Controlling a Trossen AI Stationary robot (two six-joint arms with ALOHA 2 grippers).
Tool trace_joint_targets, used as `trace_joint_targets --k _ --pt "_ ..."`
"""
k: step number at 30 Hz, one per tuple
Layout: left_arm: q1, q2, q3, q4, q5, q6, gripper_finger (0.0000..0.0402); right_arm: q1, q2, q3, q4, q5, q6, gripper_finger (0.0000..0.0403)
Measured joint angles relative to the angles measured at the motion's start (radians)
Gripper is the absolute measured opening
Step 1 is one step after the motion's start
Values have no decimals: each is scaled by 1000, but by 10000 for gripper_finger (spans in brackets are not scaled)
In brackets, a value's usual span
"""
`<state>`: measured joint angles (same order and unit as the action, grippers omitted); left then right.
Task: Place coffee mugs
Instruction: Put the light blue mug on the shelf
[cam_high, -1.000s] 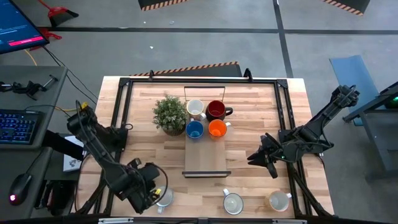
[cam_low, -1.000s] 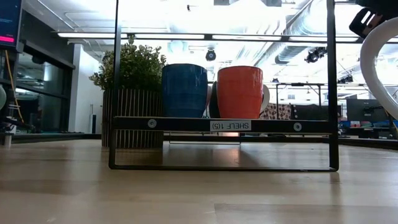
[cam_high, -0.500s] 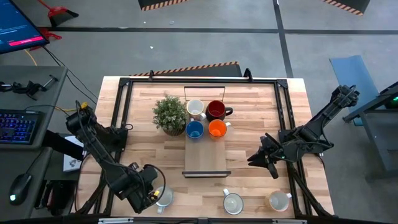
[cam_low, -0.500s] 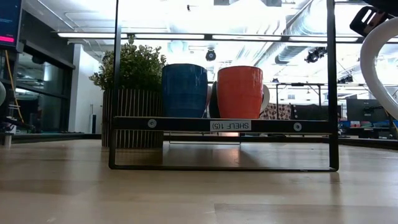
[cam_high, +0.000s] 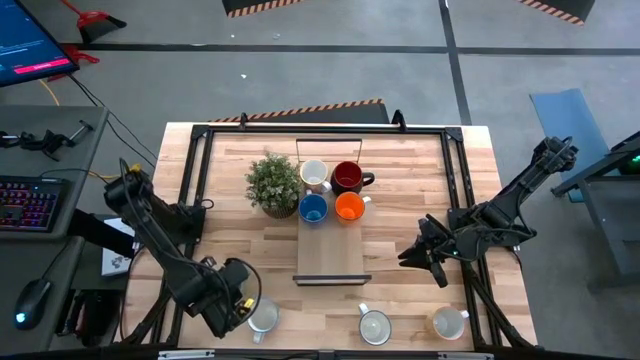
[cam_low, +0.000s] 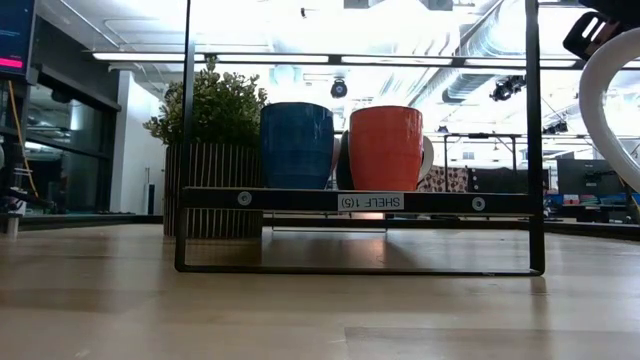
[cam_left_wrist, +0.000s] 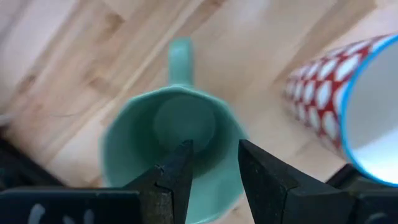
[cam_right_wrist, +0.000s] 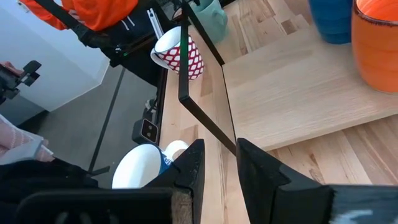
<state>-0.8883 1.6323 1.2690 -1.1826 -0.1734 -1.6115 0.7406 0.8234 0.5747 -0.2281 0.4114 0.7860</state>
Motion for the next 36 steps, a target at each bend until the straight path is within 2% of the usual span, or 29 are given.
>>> trace_joint_targets --k 8,16,21,29,36 --pt "0 -14 0 45 1 27 115 0 0 0 0 0 0 73" --pt "1 -14 0 58 101 -48 119 0 0 0 -3 0 -1 73" --pt "0 -14 1 56 163 -105 145 0 0 0 -12 0 -1 73" --pt "1 -14 1 81 167 -104 195 0 0 0 -22 -1 -1 73" --pt "10 -10 2 87 131 -41 201 0 0 0 -43 -2 -1 73"
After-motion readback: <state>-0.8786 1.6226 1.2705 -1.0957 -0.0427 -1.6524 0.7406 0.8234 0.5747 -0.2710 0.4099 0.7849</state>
